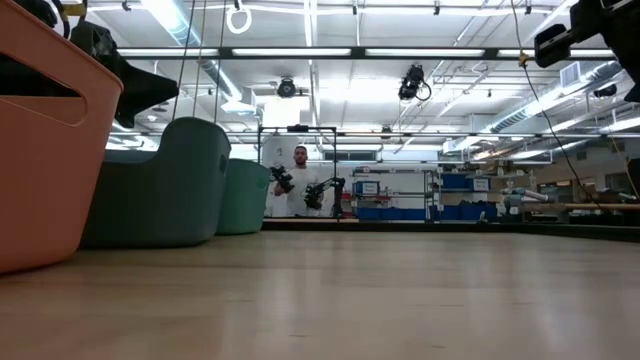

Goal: Sort silverware by color (type)
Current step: Return to home Position

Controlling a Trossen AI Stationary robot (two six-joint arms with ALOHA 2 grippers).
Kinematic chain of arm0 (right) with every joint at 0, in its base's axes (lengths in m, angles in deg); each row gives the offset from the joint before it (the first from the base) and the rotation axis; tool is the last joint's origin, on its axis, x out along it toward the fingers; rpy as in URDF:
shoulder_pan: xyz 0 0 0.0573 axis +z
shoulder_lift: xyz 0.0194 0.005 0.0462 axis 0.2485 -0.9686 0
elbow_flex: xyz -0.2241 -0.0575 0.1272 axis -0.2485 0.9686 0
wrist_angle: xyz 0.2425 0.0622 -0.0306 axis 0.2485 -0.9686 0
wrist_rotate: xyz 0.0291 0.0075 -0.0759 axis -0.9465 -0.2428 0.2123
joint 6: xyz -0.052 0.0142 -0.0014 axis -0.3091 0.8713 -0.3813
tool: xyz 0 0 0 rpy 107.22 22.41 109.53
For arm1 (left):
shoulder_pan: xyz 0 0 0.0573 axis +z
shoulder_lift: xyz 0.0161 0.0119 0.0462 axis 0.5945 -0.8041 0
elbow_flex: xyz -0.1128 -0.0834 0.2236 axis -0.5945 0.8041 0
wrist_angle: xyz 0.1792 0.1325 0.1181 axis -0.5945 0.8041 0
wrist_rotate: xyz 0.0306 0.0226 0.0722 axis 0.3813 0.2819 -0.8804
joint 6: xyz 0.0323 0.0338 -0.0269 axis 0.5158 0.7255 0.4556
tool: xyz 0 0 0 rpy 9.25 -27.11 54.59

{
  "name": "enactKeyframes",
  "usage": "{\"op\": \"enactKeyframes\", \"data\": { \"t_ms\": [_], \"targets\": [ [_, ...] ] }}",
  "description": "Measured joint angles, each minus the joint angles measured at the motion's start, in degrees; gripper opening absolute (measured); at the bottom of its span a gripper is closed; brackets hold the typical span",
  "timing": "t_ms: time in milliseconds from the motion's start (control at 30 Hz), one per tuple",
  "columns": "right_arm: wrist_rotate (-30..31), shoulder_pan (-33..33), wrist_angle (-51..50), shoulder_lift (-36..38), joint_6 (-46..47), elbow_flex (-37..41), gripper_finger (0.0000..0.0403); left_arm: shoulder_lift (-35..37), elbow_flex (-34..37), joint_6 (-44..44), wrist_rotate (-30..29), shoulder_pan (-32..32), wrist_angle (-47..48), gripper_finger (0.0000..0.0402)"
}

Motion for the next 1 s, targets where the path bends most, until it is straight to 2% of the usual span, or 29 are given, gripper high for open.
{"op": "enactKeyframes", "data": {
  "t_ms": [867,1000],
  "targets": [
    [0.0,0.0,0.0,0.0,0.0,0.0,0.0094,0.0,0.0,0.0,0.0,-0.01,-0.02,0.0093],
    [0.0,0.0,0.0,0.0,0.0,0.0,0.0094,0.0,0.0,0.0,-0.16,-3.2,-0.02,0.0093]
  ]
}}
